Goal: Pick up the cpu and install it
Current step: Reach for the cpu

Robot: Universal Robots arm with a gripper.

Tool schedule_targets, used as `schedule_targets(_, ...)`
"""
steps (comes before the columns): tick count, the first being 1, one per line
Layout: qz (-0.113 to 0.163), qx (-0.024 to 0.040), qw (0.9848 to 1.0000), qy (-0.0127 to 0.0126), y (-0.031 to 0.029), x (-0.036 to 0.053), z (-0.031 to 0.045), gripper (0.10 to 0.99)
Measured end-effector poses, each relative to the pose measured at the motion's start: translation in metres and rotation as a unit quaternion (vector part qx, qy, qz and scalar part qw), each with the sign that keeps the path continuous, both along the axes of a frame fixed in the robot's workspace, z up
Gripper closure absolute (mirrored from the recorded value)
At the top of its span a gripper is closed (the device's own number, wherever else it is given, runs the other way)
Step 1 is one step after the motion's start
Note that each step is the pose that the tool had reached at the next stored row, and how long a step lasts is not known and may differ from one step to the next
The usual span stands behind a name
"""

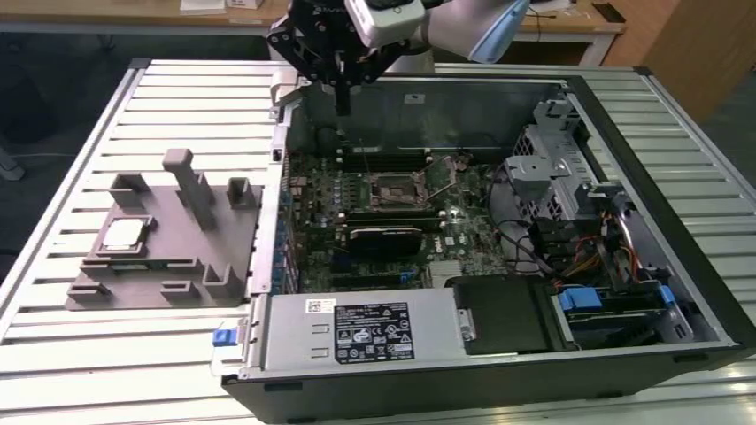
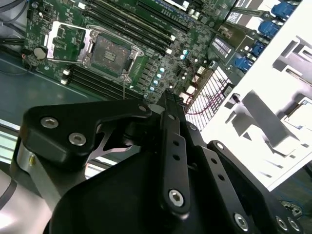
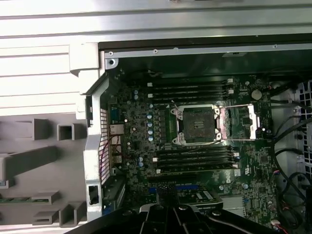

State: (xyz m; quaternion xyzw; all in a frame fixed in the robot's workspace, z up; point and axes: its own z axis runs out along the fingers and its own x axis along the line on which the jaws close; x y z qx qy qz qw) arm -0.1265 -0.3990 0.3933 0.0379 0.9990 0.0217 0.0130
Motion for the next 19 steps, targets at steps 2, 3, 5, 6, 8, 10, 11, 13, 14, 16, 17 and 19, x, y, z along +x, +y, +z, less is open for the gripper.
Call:
schedule_targets(2,0.000,0.0000,1.0000,0.0000,0.0000,-0.0024,0.0000,0.980)
schedule_targets(3,0.000,0.0000,1.0000,0.0000,0.0000,-0.0034,0.0000,0.980)
schedule_targets(5,0.000,0.0001,1.0000,0.0000,0.0000,-0.0053,-0.0001,0.980)
schedule_targets(6,0.000,0.0001,1.0000,-0.0001,0.0000,-0.0059,-0.0001,0.980)
schedule_targets(8,0.000,0.0000,1.0000,0.0000,0.0000,-0.0068,0.0000,0.980)
schedule_targets(10,0.000,0.0001,1.0000,0.0000,0.0000,-0.0076,-0.0001,0.980)
schedule_targets(11,0.000,0.0001,1.0000,0.0000,0.0000,-0.0080,-0.0001,0.980)
schedule_targets(13,0.000,0.0000,1.0000,0.0000,0.0000,-0.0087,0.0000,0.980)
schedule_targets(14,0.000,0.0000,1.0000,0.0000,0.0000,-0.0091,0.0000,0.980)
schedule_targets(16,0.000,0.0000,1.0000,0.0000,0.0000,-0.0100,0.0000,0.980)
schedule_targets(17,0.000,0.0000,1.0000,0.0000,0.0000,-0.0105,0.0000,0.980)
schedule_targets(19,0.000,0.0000,1.0000,0.0000,0.0000,-0.0115,0.0000,0.980)
